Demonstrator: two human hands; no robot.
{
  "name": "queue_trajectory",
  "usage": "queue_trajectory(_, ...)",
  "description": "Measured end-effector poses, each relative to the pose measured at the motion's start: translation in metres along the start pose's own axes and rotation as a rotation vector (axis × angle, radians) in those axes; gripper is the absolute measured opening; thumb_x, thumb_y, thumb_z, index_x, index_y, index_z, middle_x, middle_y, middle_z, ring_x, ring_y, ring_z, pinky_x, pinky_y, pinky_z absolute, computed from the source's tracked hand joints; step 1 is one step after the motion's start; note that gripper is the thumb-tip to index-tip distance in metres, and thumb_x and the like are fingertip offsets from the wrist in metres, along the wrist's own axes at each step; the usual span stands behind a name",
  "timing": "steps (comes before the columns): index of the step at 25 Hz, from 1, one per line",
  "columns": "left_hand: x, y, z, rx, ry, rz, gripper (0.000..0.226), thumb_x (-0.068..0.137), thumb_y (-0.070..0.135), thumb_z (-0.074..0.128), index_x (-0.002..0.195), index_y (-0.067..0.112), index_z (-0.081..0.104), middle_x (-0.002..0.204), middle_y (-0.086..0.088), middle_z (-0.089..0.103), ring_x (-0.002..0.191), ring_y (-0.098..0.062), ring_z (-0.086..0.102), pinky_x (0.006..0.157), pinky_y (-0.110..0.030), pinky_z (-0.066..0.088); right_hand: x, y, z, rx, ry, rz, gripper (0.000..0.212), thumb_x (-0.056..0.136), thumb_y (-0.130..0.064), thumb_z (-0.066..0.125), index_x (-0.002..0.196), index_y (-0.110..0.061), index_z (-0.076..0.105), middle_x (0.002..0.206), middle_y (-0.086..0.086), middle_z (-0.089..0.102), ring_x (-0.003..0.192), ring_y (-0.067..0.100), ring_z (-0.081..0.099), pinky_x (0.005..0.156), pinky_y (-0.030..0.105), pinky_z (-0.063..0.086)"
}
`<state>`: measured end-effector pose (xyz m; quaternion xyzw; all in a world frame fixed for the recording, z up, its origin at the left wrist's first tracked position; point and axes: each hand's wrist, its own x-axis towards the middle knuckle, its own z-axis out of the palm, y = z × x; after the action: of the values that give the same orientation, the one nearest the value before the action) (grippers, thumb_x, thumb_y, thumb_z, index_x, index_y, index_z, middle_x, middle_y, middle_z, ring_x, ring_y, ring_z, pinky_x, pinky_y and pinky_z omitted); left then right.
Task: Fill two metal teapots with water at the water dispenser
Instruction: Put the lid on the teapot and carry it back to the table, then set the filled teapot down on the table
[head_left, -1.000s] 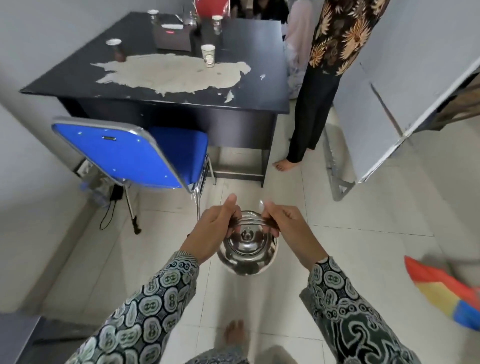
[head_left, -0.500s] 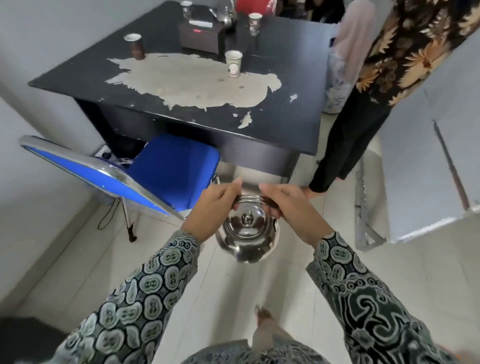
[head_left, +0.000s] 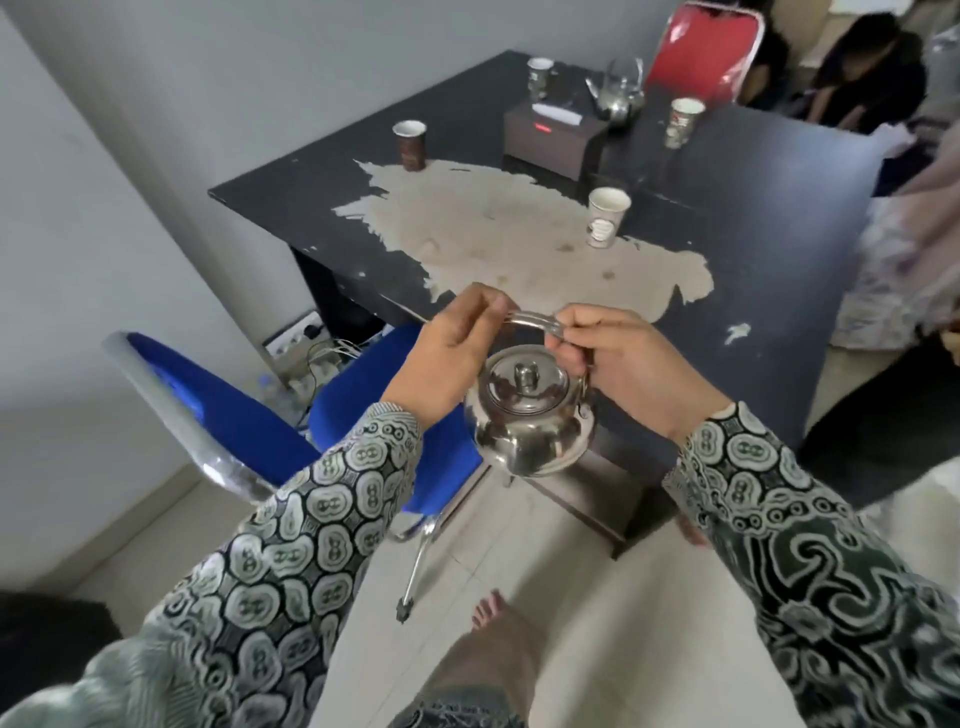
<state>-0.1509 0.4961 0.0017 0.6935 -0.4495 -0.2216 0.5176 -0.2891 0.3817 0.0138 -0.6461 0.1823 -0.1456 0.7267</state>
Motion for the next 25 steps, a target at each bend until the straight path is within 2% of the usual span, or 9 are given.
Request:
queue_trajectory(3, 0.033, -0.012, -0.002, 0.020, 0.157, 0.025, 0.012, 0.095, 0.020, 0.045, 0.105, 0.021, 0.052, 0.107, -0.002, 0.059, 0.094, -0.009, 0.054, 0.079, -0.014, 0.044, 0.056, -0.007, -0.021, -0.064, -0.028, -0.023, 0.025, 0.091, 0.002, 0.035, 0.077, -0.003, 0.055, 0.058, 0.002, 0.044, 0.057, 0.014, 0.036, 0.060, 0.025, 0.030)
queue_trajectory(6, 0.065, -0.022, -0.003, 0.175, 0.284, 0.088, 0.018, 0.092, 0.010, 0.049, 0.108, 0.016, 0.053, 0.115, 0.000, 0.052, 0.107, -0.021, 0.048, 0.094, -0.028, 0.041, 0.106, -0.014, -0.040, -0.041, -0.043, -0.031, 0.035, 0.091, 0.002, 0.035, 0.071, -0.011, 0.059, 0.062, 0.007, 0.040, 0.060, 0.016, 0.035, 0.064, 0.028, 0.028)
queue_trajectory(8, 0.082, -0.026, -0.004, 0.192, 0.276, 0.083, 0.017, 0.091, 0.006, 0.050, 0.104, 0.014, 0.058, 0.114, 0.003, 0.050, 0.109, -0.021, 0.048, 0.092, -0.026, 0.043, 0.130, -0.019, -0.053, 0.019, -0.053, -0.004, 0.038, 0.091, 0.002, 0.035, 0.069, -0.014, 0.061, 0.063, 0.006, 0.042, 0.061, 0.015, 0.037, 0.064, 0.027, 0.029)
queue_trajectory(10, 0.100, -0.029, -0.004, 0.223, 0.231, 0.075, 0.016, 0.091, 0.006, 0.050, 0.101, 0.015, 0.060, 0.111, 0.007, 0.050, 0.111, -0.017, 0.049, 0.093, -0.023, 0.042, 0.152, -0.025, -0.067, 0.026, -0.084, 0.019, 0.031, 0.092, 0.001, 0.036, 0.074, -0.010, 0.059, 0.062, 0.002, 0.047, 0.060, 0.013, 0.041, 0.063, 0.026, 0.032)
queue_trajectory(14, 0.130, -0.030, 0.009, 0.374, 0.077, 0.018, 0.023, 0.092, 0.015, 0.053, 0.114, 0.018, 0.056, 0.127, 0.005, 0.048, 0.100, -0.003, 0.047, 0.088, -0.008, 0.034, 0.185, -0.041, -0.092, 0.075, -0.171, 0.031, 0.028, 0.093, 0.002, 0.035, 0.082, -0.007, 0.059, 0.065, 0.001, 0.053, 0.065, 0.013, 0.047, 0.068, 0.025, 0.039)
queue_trajectory(18, 0.156, -0.022, 0.045, 0.515, 0.149, 0.013, 0.040, 0.088, 0.028, 0.059, 0.125, 0.019, 0.049, 0.140, 0.006, 0.040, 0.126, -0.008, 0.037, 0.107, -0.019, 0.028, 0.209, -0.059, -0.125, 0.101, -0.282, 0.051, 0.024, 0.093, 0.003, 0.036, 0.093, -0.004, 0.059, 0.073, 0.004, 0.055, 0.072, 0.015, 0.052, 0.075, 0.029, 0.047)
queue_trajectory(22, 0.183, -0.011, 0.086, 0.663, 0.275, -0.037, 0.063, 0.079, 0.043, 0.064, 0.132, 0.019, 0.040, 0.142, 0.004, 0.038, 0.129, -0.013, 0.038, 0.110, -0.030, 0.032, 0.227, -0.071, -0.161, 0.070, -0.424, 0.062, 0.024, 0.093, 0.005, 0.036, 0.099, -0.003, 0.058, 0.080, 0.006, 0.055, 0.077, 0.014, 0.055, 0.080, 0.030, 0.052)
queue_trajectory(25, 0.202, -0.011, 0.116, 0.759, 0.318, -0.090, 0.071, 0.077, 0.049, 0.063, 0.136, 0.020, 0.035, 0.145, 0.005, 0.034, 0.132, -0.014, 0.034, 0.111, -0.032, 0.031, 0.241, -0.071, -0.188, 0.035, -0.489, 0.073, 0.023, 0.094, 0.005, 0.036, 0.103, -0.002, 0.056, 0.084, 0.007, 0.056, 0.081, 0.015, 0.056, 0.082, 0.030, 0.052)
